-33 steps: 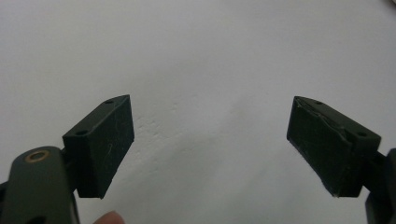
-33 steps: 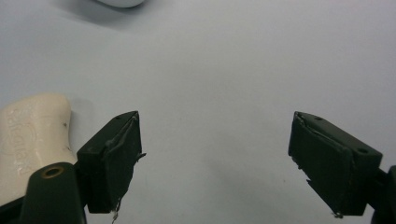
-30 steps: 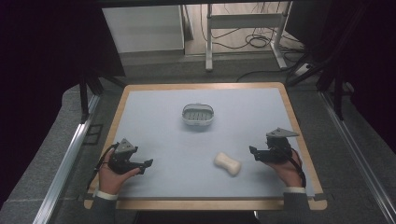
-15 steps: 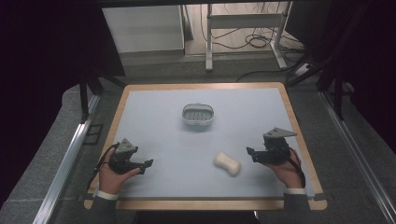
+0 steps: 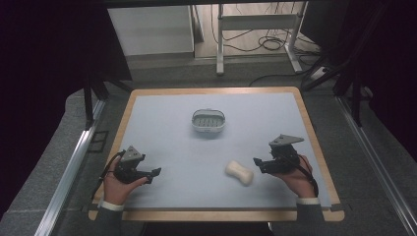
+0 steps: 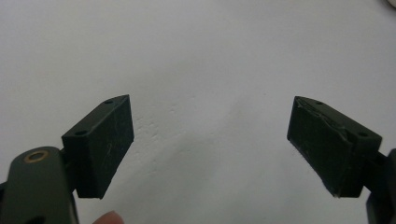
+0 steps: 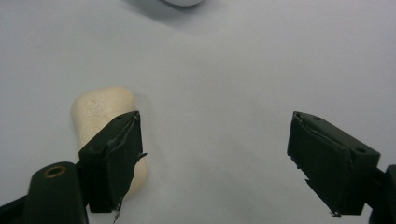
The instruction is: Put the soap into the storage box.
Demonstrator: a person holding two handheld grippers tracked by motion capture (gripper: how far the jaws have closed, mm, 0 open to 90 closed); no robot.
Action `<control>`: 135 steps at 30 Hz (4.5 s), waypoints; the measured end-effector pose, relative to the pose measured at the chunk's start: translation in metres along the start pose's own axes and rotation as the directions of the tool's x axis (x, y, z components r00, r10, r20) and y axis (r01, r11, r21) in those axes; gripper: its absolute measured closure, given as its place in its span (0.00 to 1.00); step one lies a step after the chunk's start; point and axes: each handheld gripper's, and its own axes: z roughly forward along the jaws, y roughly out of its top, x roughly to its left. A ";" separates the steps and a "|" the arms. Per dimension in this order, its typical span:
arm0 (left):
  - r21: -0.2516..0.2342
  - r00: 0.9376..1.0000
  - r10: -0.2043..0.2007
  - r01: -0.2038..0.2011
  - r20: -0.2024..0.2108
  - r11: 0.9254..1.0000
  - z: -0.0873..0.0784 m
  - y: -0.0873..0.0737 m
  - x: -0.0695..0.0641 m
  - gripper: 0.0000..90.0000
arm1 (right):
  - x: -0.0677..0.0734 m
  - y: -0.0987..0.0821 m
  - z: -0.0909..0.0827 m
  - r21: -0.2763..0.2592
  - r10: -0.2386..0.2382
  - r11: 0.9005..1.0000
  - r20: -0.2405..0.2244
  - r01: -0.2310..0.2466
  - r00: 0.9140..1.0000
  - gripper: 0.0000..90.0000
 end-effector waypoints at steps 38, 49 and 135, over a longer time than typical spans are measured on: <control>0.002 1.000 0.011 -0.011 0.004 1.000 0.002 0.001 -0.003 0.17 | 0.044 0.029 0.028 0.239 -0.100 0.962 -0.134 0.130 0.986 0.25; 0.009 1.000 0.015 -0.015 0.007 1.000 0.005 0.001 -0.004 0.17 | 0.051 0.033 0.037 0.271 -0.122 0.949 -0.149 0.160 0.981 0.26; 0.017 1.000 0.018 -0.019 0.007 1.000 0.006 0.001 -0.003 0.16 | 0.061 0.054 0.061 0.468 -0.155 0.851 -0.211 0.239 0.965 0.55</control>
